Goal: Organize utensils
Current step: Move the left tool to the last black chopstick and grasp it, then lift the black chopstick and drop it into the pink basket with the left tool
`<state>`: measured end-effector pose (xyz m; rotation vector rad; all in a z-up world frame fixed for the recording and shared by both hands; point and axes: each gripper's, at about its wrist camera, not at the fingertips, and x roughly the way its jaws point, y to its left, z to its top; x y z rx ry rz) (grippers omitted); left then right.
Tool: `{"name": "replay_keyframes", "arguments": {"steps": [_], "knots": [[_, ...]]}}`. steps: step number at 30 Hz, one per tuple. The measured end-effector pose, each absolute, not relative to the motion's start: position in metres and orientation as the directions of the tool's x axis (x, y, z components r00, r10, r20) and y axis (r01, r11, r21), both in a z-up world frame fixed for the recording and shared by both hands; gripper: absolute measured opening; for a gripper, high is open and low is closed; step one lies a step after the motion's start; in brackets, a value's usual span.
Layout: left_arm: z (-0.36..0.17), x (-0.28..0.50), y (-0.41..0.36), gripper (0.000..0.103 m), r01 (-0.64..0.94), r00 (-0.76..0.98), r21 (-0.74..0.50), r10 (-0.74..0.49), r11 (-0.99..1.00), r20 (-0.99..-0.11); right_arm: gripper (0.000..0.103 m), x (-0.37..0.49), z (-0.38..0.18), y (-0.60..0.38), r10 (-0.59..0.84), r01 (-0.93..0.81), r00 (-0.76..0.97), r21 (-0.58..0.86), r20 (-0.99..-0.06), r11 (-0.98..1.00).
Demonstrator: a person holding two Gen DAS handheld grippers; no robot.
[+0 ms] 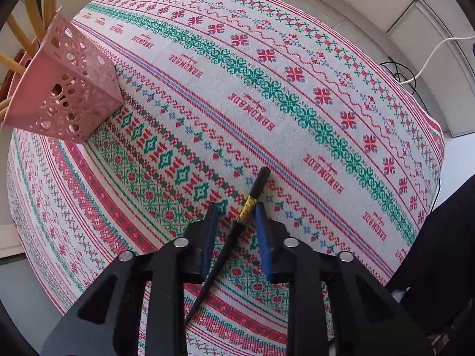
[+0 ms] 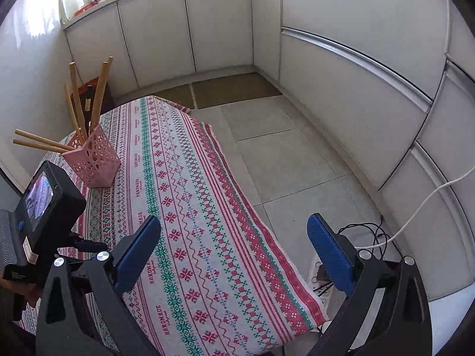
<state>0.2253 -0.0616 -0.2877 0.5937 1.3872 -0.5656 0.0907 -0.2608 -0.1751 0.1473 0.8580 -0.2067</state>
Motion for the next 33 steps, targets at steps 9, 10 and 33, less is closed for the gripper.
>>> {"name": "replay_keyframes", "arguments": {"steps": [9,10,33], "knots": [[-0.238,0.212,0.004,0.006,0.583,0.224,0.035,-0.119,0.812,-0.967,0.096,0.097,-0.173,-0.229,-0.105,0.173,0.672,0.018,-0.733,0.985],[-0.224,0.211,0.012,0.006,0.563,0.252,0.018,-0.15,0.826,-0.956,0.096,0.098,-0.172,-0.226,-0.099,0.168,0.675,0.022,-0.731,0.985],[-0.01,0.278,0.038,0.006,0.318,0.689,-0.032,-0.254,0.947,-0.679,0.096,0.121,-0.188,-0.262,-0.025,0.278,0.621,0.191,-0.783,0.941]]}}
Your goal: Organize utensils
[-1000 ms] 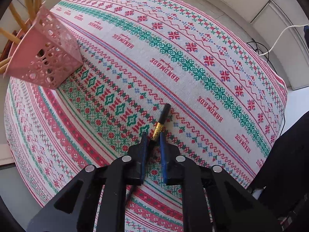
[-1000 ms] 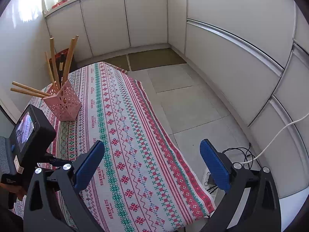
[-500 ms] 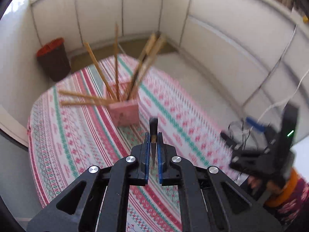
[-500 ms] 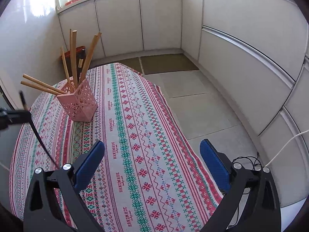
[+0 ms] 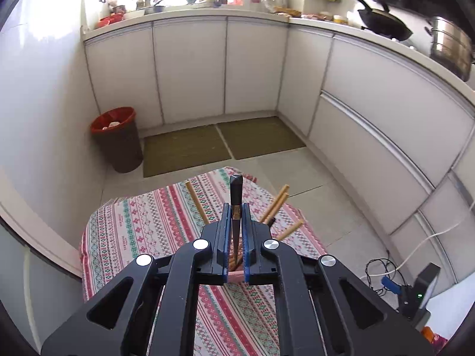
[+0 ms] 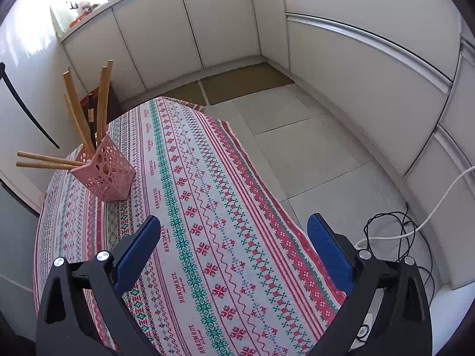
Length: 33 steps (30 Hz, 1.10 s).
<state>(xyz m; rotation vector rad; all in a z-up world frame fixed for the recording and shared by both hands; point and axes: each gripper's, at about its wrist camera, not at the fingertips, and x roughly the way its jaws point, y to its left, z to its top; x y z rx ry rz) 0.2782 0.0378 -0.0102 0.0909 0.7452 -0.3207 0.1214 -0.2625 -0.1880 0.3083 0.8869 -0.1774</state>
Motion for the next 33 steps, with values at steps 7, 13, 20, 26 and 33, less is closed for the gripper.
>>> {"name": "replay_keyframes", "arguments": {"steps": [7,13,20,26,33], "knots": [[-0.055,0.304,0.033,0.02,0.302,0.636,-0.024,-0.22,0.953,-0.74,0.096,0.124,-0.188,-0.261,-0.02,0.265,0.629,0.19,-0.777,0.945],[-0.068,0.268,0.031,0.059,0.256,0.716,0.021,-0.175,0.966,-0.675,0.096,0.12,-0.171,-0.245,-0.05,0.235,0.667,0.146,-0.743,0.961],[-0.067,0.215,0.031,0.095,0.076,0.809,0.038,-0.039,0.996,-0.586,0.096,0.119,-0.103,-0.216,-0.124,0.273,0.758,0.138,-0.64,0.952],[-0.051,0.171,0.031,0.096,-0.045,0.858,0.07,0.075,0.997,-0.508,0.096,0.112,-0.061,-0.199,-0.159,0.272,0.765,0.089,-0.624,0.958],[-0.037,0.128,0.042,0.096,-0.063,0.859,0.03,0.069,0.998,-0.508,0.096,0.081,-0.037,-0.186,-0.156,0.268,0.765,0.088,-0.625,0.959]]}}
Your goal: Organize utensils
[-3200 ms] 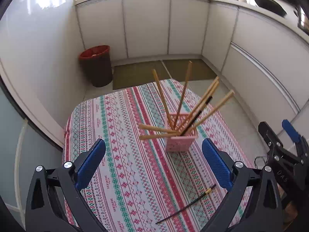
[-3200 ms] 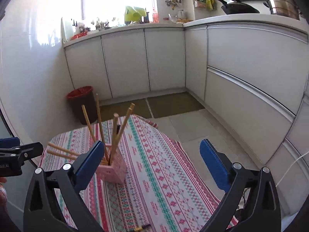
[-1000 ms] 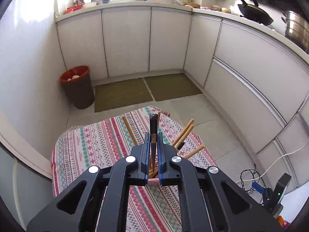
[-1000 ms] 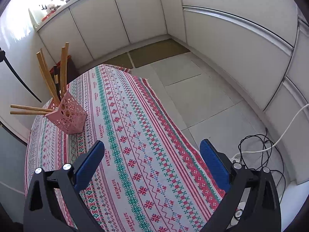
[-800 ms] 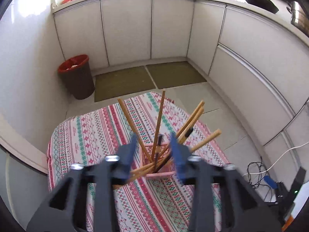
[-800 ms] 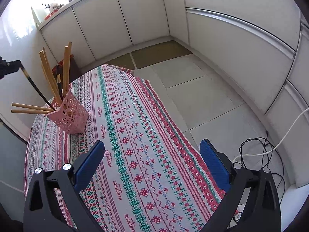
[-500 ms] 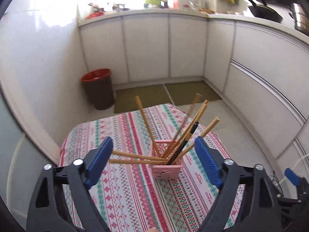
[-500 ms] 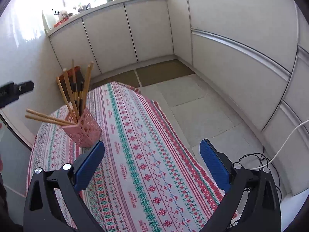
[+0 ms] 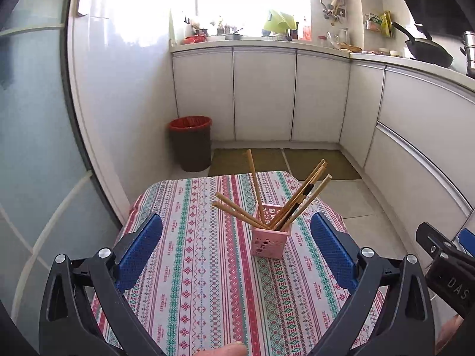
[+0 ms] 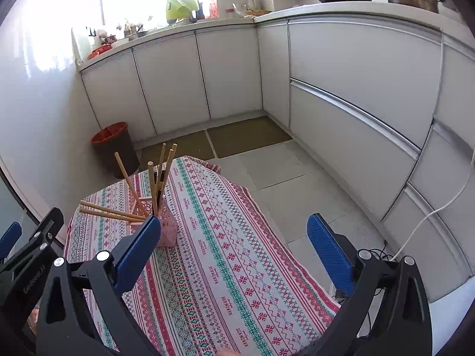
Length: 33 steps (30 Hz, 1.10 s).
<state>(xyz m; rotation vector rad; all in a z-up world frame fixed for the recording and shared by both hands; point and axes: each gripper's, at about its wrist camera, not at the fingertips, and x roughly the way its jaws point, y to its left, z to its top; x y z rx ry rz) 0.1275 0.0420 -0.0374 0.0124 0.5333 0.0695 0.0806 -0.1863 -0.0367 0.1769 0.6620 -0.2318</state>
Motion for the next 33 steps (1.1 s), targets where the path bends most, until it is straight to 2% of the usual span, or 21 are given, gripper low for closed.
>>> {"name": "replay_keyframes", "arguments": {"steps": [5,14,33], "knots": [[-0.025,0.103,0.053,0.096,-0.132,0.863,0.012,0.121,0.991,-0.49,0.096,0.059,-0.022,-0.174,-0.185,0.265,0.785,0.051,-0.592,0.963],[-0.008,0.076,0.061,0.096,-0.127,0.878,-0.02,0.103,0.992,-0.467,0.096,0.037,-0.007,-0.161,-0.236,0.281,0.801,-0.004,-0.55,0.96],[-0.01,0.075,0.058,0.096,-0.112,0.875,-0.008,0.095,0.994,-0.475,0.096,0.042,-0.009,-0.166,-0.222,0.288,0.786,0.025,-0.577,0.957]]}}
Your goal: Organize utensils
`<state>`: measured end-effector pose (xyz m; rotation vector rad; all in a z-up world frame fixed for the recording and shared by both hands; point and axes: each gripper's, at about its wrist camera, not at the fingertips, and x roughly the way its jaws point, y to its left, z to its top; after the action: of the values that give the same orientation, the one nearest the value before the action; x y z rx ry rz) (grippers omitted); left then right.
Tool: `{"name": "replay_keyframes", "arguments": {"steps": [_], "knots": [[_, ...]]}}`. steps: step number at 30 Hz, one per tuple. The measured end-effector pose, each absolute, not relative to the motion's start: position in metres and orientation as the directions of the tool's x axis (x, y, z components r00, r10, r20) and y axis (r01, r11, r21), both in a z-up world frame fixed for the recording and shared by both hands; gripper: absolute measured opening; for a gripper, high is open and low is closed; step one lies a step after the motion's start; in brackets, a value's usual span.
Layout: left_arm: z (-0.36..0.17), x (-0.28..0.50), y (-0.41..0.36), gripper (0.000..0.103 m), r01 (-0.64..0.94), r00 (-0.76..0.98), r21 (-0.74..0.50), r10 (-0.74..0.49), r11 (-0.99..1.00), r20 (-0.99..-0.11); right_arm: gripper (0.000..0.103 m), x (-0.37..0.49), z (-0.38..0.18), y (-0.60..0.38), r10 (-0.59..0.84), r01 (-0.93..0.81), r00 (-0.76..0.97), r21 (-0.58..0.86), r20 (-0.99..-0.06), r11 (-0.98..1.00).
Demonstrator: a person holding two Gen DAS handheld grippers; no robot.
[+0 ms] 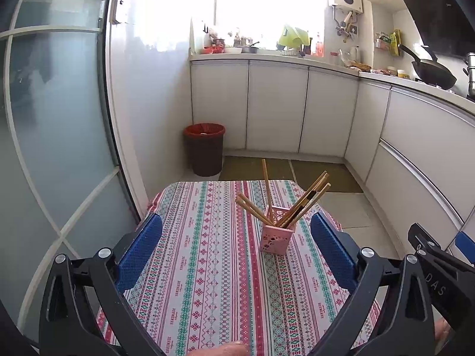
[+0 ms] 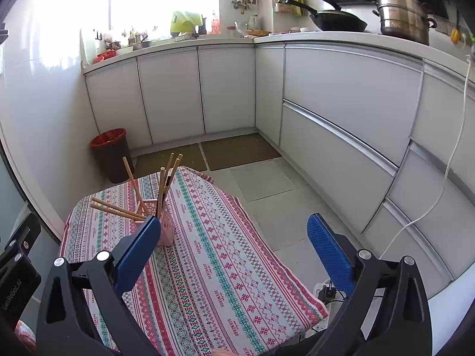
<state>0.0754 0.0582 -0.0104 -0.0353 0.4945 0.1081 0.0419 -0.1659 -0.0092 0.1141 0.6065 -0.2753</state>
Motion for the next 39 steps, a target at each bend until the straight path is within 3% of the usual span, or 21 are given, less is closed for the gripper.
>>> {"name": "replay_keyframes", "arguments": {"steps": [39], "knots": [[-0.0171,0.0807,0.0598,0.096,-0.11,0.862,-0.005,0.093,0.994,-0.498,0.096,0.0446,-0.013,-0.164,-0.209,0.278,0.779,0.026,-0.591,0.96]]}}
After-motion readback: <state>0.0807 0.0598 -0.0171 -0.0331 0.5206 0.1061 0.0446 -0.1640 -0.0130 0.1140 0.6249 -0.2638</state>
